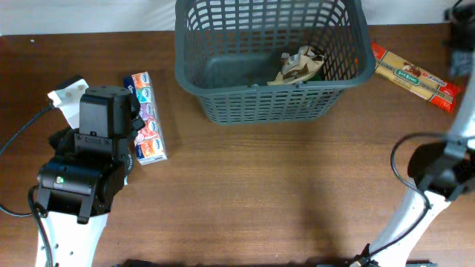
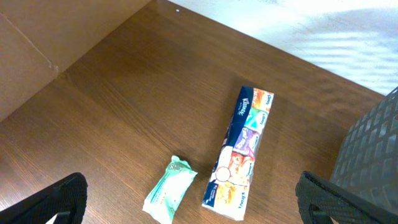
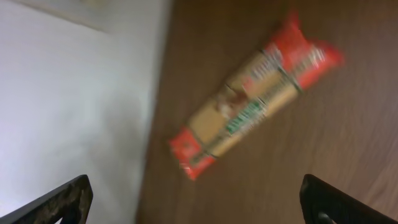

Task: Pack container
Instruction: 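Move the right gripper back to the red spaghetti packet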

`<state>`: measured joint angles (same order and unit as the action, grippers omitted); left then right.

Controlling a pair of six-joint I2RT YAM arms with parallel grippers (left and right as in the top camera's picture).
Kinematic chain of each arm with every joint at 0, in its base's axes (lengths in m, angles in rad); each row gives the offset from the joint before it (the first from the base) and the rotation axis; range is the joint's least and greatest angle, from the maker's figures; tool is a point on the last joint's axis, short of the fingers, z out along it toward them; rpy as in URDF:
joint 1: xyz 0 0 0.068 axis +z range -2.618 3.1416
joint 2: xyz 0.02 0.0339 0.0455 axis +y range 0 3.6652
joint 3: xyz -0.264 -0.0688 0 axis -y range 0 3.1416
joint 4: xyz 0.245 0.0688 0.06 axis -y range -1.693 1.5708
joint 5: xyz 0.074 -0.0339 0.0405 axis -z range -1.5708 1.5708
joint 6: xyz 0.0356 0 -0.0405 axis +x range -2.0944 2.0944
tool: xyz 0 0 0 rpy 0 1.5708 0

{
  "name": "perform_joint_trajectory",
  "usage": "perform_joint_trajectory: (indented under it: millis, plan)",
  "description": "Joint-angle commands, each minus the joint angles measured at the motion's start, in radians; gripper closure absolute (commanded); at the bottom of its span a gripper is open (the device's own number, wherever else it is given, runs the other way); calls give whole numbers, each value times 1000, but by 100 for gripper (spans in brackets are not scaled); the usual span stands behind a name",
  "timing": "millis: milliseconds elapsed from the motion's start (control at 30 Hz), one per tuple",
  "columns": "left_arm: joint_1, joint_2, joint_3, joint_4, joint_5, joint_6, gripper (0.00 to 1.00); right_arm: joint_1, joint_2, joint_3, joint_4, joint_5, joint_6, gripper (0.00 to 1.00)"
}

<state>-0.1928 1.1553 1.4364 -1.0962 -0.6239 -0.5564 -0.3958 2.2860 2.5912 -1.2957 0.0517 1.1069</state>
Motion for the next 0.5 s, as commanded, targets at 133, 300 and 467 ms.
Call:
perform_joint_trajectory:
  millis: [133, 300, 467]
  plan:
    - [6, -3, 11, 2, 4, 12, 1, 5, 143, -31, 4, -7, 264, 1]
    - [6, -3, 11, 2, 4, 12, 1, -13, 203, -31, 26, -26, 268, 1]
    - [6, -3, 11, 2, 4, 12, 1, -51, 223, -31, 97, -85, 283, 1]
